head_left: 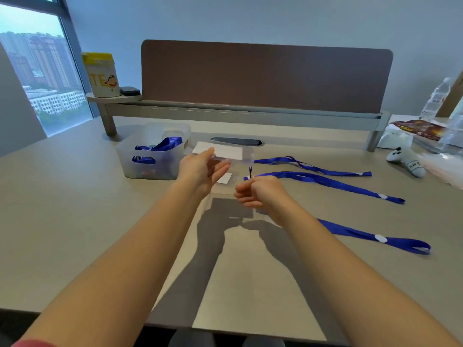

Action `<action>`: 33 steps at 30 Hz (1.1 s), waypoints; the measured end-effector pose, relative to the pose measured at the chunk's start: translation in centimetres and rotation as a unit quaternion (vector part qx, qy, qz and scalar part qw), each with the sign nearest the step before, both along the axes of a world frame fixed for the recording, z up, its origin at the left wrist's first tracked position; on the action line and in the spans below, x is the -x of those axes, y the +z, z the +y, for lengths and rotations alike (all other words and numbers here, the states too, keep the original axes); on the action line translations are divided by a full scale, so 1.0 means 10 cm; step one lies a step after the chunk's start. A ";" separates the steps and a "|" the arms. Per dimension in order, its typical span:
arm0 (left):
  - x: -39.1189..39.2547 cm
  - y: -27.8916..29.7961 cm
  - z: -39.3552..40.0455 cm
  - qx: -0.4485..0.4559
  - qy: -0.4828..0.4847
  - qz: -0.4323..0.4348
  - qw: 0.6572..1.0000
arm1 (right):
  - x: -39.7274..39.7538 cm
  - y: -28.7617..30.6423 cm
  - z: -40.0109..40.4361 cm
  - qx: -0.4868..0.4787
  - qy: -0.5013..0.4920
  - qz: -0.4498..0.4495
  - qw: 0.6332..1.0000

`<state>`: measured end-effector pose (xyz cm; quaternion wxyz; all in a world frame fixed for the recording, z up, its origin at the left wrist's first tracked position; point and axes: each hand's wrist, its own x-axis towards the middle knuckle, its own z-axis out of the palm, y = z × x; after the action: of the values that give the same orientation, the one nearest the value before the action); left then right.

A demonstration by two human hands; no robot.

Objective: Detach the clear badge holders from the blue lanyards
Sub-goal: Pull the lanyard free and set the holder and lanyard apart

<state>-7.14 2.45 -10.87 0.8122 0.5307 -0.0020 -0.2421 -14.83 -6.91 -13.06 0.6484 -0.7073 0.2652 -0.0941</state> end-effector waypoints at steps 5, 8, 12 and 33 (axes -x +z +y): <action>0.14 0.06 0.03 0.017 -0.026 0.008 0.999 | -0.01 -0.21 0.20 -0.250 0.067 -0.090 0.962; 0.12 0.02 0.09 0.015 -0.010 0.006 1.000 | -0.02 -0.17 0.13 -0.306 0.017 -0.176 0.935; 0.10 -0.05 0.04 -0.017 0.010 0.005 1.000 | 0.06 -0.09 -0.15 -0.343 -0.083 -0.219 0.909; 0.60 -0.08 -1.01 0.011 -0.072 -0.004 0.997 | 0.92 0.56 -1.59 -0.090 -0.399 -0.279 0.869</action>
<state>-13.10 -7.62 -11.71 0.7984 0.5210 -0.0459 -0.2982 -24.04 -22.84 -7.43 0.6633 -0.4242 0.3403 -0.5141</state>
